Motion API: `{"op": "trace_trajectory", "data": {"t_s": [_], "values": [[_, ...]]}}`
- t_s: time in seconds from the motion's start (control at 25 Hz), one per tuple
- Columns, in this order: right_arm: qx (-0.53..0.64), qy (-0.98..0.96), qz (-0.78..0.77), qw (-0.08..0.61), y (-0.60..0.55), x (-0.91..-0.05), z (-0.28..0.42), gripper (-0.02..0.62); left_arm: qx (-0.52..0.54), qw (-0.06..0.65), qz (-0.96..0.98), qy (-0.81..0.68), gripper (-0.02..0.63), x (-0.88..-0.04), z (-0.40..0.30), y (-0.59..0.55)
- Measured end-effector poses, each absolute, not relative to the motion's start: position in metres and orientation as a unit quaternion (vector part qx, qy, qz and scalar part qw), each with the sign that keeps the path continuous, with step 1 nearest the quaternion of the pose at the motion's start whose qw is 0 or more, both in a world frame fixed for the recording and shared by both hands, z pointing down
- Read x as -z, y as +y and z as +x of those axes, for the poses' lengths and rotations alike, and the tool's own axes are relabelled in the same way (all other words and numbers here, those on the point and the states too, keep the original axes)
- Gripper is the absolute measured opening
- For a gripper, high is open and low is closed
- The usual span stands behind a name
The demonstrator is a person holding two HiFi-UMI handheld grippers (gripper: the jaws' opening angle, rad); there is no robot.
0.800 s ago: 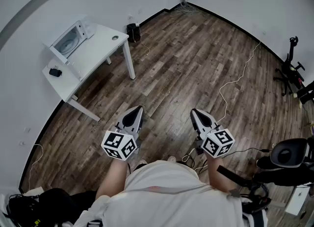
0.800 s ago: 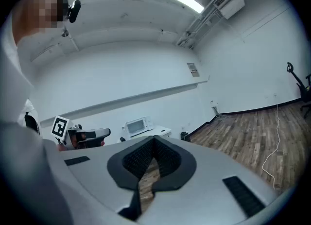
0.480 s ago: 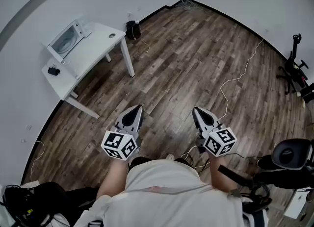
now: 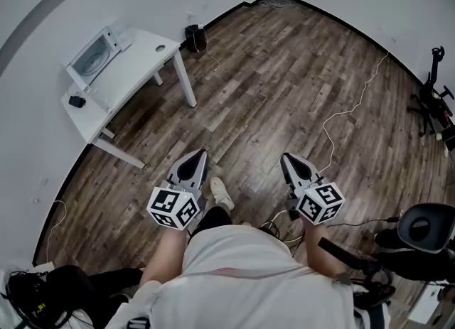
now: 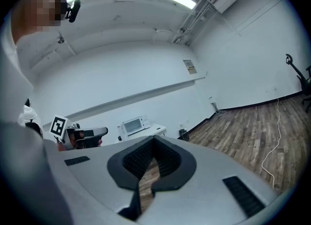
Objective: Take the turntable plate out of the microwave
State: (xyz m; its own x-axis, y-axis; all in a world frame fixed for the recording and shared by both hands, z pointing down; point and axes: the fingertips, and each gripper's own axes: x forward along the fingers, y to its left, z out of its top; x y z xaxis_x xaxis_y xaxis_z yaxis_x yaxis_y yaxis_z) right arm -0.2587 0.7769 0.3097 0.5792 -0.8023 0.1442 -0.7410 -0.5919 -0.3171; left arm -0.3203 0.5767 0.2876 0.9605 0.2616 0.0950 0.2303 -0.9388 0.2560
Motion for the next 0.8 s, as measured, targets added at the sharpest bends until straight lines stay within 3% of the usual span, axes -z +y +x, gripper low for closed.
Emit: {"op": "trace_trajectory", "data": {"t_s": [0.4,0.8], "values": [[0.144,0.427,-0.887,0.096,0.766,-0.317,-0.189,-0.005,-0.06,0.136,0.98,0.132,0.011,-0.299,-0.243,0.56],[0.151,0.453,-0.875,0.08,0.676,-0.309,-0.083,-0.005,-0.052,0.15,0.983,0.095,0.011,-0.298,-0.152,0.471]]}}
